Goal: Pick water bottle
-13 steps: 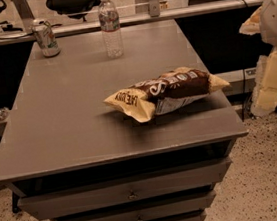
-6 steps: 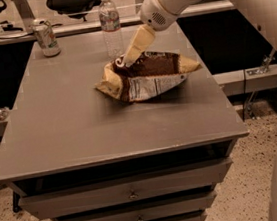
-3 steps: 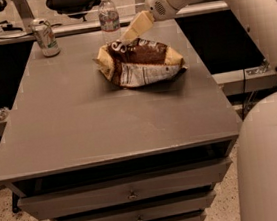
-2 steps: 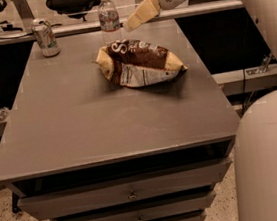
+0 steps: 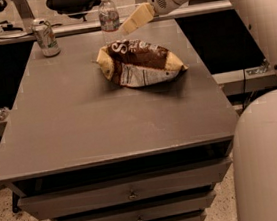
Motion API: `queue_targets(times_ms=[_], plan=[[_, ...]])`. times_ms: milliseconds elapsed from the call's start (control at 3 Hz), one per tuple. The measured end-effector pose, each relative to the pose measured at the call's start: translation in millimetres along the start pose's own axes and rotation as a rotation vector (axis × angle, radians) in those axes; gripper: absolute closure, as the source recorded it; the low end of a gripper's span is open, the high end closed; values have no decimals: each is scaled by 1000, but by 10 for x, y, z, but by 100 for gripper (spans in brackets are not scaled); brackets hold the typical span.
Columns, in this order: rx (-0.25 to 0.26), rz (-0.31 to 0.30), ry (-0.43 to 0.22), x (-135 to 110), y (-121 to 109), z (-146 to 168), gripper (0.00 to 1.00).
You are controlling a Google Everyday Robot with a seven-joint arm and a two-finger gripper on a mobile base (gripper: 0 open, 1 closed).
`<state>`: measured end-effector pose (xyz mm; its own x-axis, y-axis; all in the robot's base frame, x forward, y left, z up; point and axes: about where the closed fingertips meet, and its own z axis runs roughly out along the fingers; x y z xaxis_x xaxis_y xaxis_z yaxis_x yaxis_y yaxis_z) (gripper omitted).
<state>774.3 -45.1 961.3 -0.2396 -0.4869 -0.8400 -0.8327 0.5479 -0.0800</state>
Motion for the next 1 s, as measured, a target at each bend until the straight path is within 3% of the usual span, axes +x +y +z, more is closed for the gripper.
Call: queue_targets(times_ms=[1000], plan=[[19,29,-127,-138,-184,490,0]])
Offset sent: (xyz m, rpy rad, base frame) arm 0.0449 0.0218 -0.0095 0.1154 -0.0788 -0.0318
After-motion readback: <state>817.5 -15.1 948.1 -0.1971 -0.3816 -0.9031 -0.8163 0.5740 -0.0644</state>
